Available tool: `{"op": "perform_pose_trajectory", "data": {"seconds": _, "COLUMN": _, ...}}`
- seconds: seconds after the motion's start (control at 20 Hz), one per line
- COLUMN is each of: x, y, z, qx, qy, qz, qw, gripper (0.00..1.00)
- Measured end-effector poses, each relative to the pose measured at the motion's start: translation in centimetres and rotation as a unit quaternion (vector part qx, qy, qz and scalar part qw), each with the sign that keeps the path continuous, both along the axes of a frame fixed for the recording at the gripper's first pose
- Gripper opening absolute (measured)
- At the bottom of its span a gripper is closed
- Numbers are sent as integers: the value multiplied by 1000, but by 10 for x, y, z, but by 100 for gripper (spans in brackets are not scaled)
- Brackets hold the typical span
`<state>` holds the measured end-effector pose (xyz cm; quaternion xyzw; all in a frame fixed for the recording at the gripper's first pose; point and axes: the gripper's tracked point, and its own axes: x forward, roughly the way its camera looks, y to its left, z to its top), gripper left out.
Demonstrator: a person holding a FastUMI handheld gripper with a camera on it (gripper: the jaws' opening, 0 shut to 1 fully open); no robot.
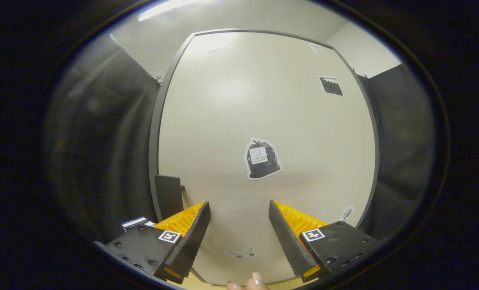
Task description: Open the shoe cabinet door, grab the shoes and put them into the shoe cabinet, then close the shoe cabinet door.
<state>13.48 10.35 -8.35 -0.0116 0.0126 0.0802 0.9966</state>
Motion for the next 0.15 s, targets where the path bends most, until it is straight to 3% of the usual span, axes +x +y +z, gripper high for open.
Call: {"op": "perform_pose_trajectory", "data": {"seconds": 0.15, "x": 1, "y": -1, "z": 0, "qx": 14, "qy": 0, "qz": -1, "qw": 1000, "gripper": 93}}
